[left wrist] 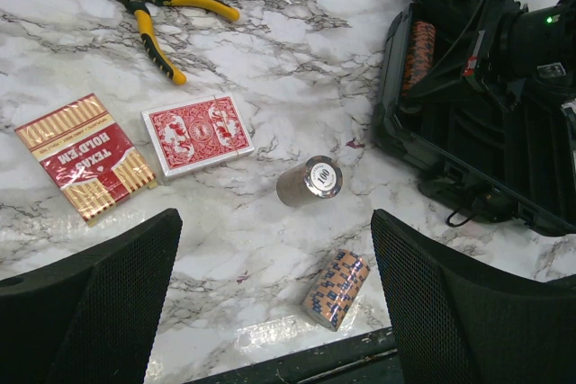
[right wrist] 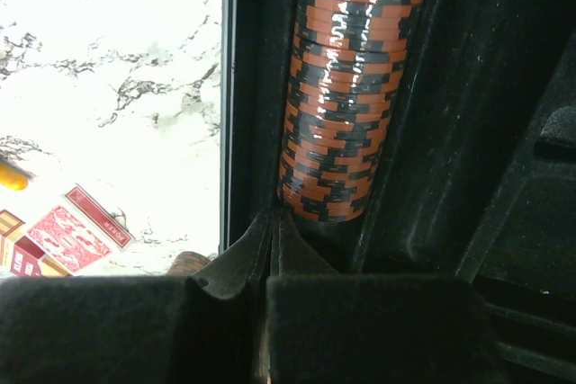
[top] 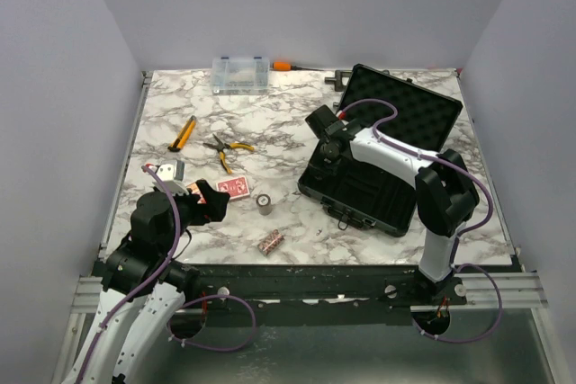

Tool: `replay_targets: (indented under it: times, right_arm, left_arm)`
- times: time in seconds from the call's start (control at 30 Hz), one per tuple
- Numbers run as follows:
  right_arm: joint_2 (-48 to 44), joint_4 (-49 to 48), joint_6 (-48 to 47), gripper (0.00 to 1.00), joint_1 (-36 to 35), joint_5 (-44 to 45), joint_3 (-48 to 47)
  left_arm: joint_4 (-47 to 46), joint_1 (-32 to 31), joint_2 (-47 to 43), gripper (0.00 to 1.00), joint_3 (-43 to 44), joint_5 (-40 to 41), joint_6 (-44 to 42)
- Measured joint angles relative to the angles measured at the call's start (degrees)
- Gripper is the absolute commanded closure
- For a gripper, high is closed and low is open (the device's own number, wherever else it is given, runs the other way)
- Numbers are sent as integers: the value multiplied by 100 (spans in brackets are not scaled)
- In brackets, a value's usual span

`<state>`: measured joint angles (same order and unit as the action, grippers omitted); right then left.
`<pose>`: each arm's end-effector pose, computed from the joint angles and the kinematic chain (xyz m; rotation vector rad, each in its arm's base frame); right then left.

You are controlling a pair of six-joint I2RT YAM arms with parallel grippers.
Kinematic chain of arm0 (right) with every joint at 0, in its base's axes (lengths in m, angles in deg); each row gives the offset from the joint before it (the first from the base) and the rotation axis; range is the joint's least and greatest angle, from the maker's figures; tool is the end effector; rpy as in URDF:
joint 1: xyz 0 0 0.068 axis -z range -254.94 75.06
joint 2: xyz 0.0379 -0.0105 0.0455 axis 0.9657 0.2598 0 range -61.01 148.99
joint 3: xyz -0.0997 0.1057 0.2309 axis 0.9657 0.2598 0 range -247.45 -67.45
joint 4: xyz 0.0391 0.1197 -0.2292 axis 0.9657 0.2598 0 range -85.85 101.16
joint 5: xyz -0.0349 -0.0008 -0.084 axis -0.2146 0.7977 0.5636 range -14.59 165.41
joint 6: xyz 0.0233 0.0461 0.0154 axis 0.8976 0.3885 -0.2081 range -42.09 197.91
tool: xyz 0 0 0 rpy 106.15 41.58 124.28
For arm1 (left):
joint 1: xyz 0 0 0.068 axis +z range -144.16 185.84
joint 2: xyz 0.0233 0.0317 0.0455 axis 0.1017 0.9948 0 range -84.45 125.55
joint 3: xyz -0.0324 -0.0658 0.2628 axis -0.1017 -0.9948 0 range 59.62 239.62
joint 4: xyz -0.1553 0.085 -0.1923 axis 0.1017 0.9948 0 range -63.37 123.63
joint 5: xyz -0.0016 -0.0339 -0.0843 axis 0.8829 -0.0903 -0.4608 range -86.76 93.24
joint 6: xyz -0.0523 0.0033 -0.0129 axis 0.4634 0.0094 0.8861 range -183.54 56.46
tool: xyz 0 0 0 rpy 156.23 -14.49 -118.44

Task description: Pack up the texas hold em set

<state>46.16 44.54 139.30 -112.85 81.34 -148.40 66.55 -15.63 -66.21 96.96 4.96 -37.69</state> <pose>0.3082 0.2353 0.2108 0.5947 2.7147 0.3452 0.0780 -0.0295 0.2940 -0.0958 1.9672 -0.5178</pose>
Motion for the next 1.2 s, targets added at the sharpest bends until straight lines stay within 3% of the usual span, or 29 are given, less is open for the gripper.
replay_targets:
  times: [0.17, 0.4, 0.8, 1.0, 1.2]
  right_arm:
    - [0, -4, -109, 99, 4, 94, -68]
    - [-387, -44, -457, 88, 15, 107, -85]
    - [-2118, -798, -1169, 46, 15, 120, 96]
    - [-2682, -901, -1449, 15, 13, 284, 522]
    - [-3344, -892, -1655, 0, 15, 588, 750]
  left_arm:
    - [0, 0, 0, 14, -4, 2, 0]
    - [0, 4, 4, 13, -11, 2, 0]
    - [2, 4, 9, 2, -28, 2, 33]
    - [2, 4, 87, 2, -28, -24, 111]
    - [4, 4, 203, 2, -26, -138, 118]
